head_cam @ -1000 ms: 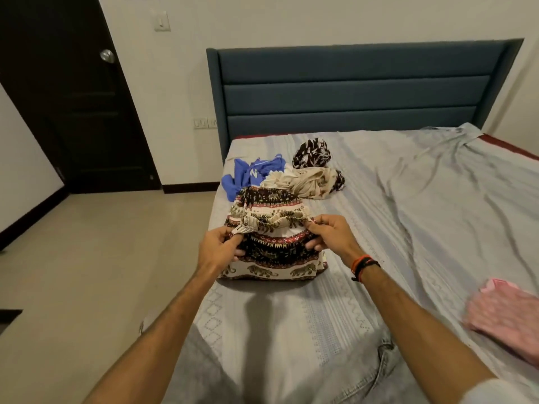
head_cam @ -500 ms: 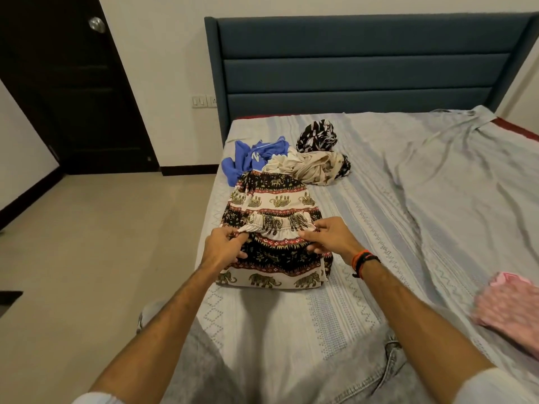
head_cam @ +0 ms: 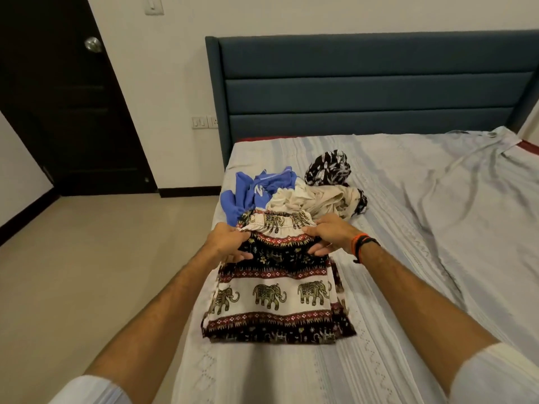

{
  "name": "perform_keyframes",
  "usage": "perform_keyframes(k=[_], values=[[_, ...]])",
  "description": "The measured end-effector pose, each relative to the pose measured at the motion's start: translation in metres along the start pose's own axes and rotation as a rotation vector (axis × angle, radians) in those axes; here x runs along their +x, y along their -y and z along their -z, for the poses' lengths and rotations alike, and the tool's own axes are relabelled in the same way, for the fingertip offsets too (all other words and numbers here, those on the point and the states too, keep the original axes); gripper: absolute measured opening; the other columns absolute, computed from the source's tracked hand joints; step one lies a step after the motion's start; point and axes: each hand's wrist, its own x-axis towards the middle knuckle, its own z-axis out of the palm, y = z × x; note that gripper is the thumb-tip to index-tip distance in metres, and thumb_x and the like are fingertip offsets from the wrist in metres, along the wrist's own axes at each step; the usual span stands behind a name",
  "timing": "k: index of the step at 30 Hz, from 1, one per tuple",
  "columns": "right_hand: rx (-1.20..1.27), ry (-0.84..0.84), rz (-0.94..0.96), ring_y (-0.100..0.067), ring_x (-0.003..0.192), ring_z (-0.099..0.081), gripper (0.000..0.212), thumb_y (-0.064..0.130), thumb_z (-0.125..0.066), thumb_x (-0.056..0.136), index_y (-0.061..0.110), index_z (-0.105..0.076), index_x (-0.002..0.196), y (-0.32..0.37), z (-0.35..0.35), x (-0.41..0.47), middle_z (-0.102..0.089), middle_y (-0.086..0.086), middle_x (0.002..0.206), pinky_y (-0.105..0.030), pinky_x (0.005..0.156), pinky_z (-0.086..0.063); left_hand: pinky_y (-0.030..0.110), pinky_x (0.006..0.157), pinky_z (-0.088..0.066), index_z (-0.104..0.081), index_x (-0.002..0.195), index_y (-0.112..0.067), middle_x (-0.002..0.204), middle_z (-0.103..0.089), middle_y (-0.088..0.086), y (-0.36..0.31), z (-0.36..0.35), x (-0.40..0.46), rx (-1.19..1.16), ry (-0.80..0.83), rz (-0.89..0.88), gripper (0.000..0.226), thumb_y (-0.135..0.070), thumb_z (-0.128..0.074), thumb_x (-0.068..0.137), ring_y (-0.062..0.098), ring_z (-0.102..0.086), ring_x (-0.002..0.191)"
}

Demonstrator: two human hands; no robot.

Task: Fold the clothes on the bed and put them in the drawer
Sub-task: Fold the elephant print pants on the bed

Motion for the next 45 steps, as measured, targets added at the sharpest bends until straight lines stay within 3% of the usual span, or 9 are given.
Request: perform_keyframes(k=[5,8,11,15,18,22,32,40,45], values=[[-0.066,-0.064,0.083,-0.025,0.066,-0.07,0.021,0.018,-0.062,0.097,-0.003,-0.06,0.102,0.099,0.056,0.069,-0.072,-0.023,0.098,-0.036,0.062,-0.06,0.033,0.055,-0.062,-0.053,0.116,0.002,0.116,-0.064,0.021,-0.11,0.028,0.077,-0.04,-0.025,-0.045,0.027,-0.012,-0.063,0.096,0.03,-0.075,0.076],[-0.123,-0.284,0.382,-0.036,0.077,-0.071,0.026,0.021,-0.061,0.097,0.003,-0.058,0.079,0.192,0.103,0.088,-0.065,-0.016,0.079,-0.049,0.069,-0.058,0.048,0.081,-0.06,-0.064,0.089,-0.002,0.108,-0.069,0.022,-0.209,0.053,0.103,-0.08,-0.17,-0.281,0.009,-0.011,-0.068,0.091,0.034,-0.072,0.092],[-0.186,-0.582,0.715,-0.025,0.061,-0.044,0.043,0.03,-0.059,0.098,0.013,-0.041,0.062,0.292,0.15,0.074,-0.042,-0.005,0.06,-0.041,0.057,-0.033,0.056,0.085,-0.057,-0.068,0.074,-0.014,0.098,-0.072,0.021,-0.316,0.081,0.094,-0.232,-0.271,-0.558,0.013,-0.018,-0.068,0.087,0.036,-0.07,0.096],[0.009,-0.667,1.02,-0.026,0.079,-0.06,0.018,0.041,-0.062,0.092,0.025,-0.064,0.084,0.376,0.186,0.018,-0.068,-0.01,0.085,-0.052,0.076,-0.054,0.047,0.085,-0.059,-0.067,0.082,-0.022,0.089,-0.073,0.006,-0.412,0.109,0.037,-0.346,-0.349,-0.861,0.012,-0.015,-0.066,0.092,0.024,-0.071,0.089],[0.053,-0.657,1.196,-0.024,0.084,-0.059,0.017,0.051,-0.063,0.087,0.035,-0.066,0.09,0.389,0.19,-0.025,-0.067,-0.022,0.098,-0.065,0.083,-0.05,0.037,0.085,-0.059,-0.067,0.087,-0.026,0.091,-0.071,0.001,-0.426,0.115,-0.012,-0.396,-0.408,-1.055,0.015,-0.015,-0.063,0.096,0.021,-0.07,0.094],[0.077,-0.58,1.213,-0.02,0.09,-0.059,0.007,0.019,-0.062,0.096,0.016,-0.067,0.101,0.342,0.16,-0.081,-0.068,-0.023,0.104,-0.058,0.09,-0.052,0.036,0.085,-0.059,-0.067,0.092,-0.021,0.094,-0.071,0.005,-0.368,0.106,-0.065,-0.392,-0.355,-1.089,0.01,-0.014,-0.062,0.096,0.021,-0.07,0.094],[0.189,-0.382,0.733,-0.027,0.086,-0.072,0.009,0.016,-0.069,0.092,0.016,-0.072,0.084,0.089,0.044,-0.153,-0.075,-0.014,0.087,-0.043,0.077,-0.061,0.044,0.089,-0.058,-0.067,0.1,-0.008,0.101,-0.073,0.015,-0.099,0.042,-0.137,-0.21,-0.17,-0.672,0.009,-0.01,-0.059,0.097,0.029,-0.071,0.099],[0.176,-0.289,0.529,-0.023,0.06,-0.072,0.013,0.009,-0.069,0.089,0.012,-0.066,0.076,-0.035,-0.024,-0.198,-0.074,-0.005,0.073,-0.023,0.046,-0.05,0.027,0.055,-0.06,-0.064,0.095,-0.007,0.084,-0.072,0.015,0.034,0.003,-0.178,-0.162,-0.132,-0.472,0.006,-0.009,-0.059,0.097,0.017,-0.072,0.061],[0.184,-0.306,0.429,-0.02,0.049,-0.067,0.018,0.01,-0.071,0.088,0.01,-0.062,0.072,-0.077,-0.041,-0.198,-0.072,-0.012,0.074,-0.027,0.046,-0.045,0.023,0.041,-0.051,-0.063,0.096,-0.004,0.067,-0.069,0.016,0.084,-0.006,-0.179,-0.119,-0.126,-0.39,0.008,-0.011,-0.064,0.094,0.018,-0.065,0.044]])
